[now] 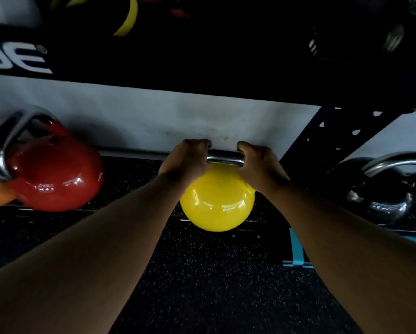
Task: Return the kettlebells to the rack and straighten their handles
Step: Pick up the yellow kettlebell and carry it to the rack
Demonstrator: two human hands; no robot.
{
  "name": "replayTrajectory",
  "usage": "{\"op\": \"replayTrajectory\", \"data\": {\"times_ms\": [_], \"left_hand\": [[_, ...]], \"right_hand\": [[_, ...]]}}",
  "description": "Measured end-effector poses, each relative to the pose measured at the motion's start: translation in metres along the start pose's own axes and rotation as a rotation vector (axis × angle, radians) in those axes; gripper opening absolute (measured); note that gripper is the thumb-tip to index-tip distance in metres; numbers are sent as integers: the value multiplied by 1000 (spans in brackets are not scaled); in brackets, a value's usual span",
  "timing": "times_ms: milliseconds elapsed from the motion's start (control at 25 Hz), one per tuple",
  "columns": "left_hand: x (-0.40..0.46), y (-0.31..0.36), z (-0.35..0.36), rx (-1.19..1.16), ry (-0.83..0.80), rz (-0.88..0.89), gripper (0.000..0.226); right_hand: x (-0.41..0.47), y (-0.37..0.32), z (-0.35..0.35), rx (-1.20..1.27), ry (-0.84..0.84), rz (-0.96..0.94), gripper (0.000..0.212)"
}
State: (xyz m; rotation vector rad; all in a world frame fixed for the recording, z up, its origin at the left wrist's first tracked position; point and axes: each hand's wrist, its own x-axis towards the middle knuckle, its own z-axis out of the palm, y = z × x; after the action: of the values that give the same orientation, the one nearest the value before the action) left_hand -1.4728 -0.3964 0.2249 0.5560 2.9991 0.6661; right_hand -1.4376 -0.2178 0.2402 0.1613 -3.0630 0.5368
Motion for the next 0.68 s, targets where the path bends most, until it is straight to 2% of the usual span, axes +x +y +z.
{"op": "replayTrajectory", "data": {"times_ms": [80,200,240,320,440,560,680], "left_hand": [[-1,3,-7,-56,-65,-29,32],[-17,5,-20,-38,-62,-37,73],[-29,3,-24,1,-35,-48,78],[-63,-7,-33,37,15,-80,71],[-125,-33,-45,156,20,-129,63],[-204,-70,-64,138,21,-298,54],[-303,-107,-73,90,-18,-469,39]], "right_hand": [[1,0,-4,-19,-44,-26,18],[-3,-2,-22,-110,-67,-224,49],[-6,-8,-28,-109,-40,-304,56],[-13,-30,-34,-87,31,-437,52],[-22,-72,-20,-81,34,-591,27],[-38,-138,9,-65,-97,-714,16],[-73,-217,46,-40,-333,-768,13]]}}
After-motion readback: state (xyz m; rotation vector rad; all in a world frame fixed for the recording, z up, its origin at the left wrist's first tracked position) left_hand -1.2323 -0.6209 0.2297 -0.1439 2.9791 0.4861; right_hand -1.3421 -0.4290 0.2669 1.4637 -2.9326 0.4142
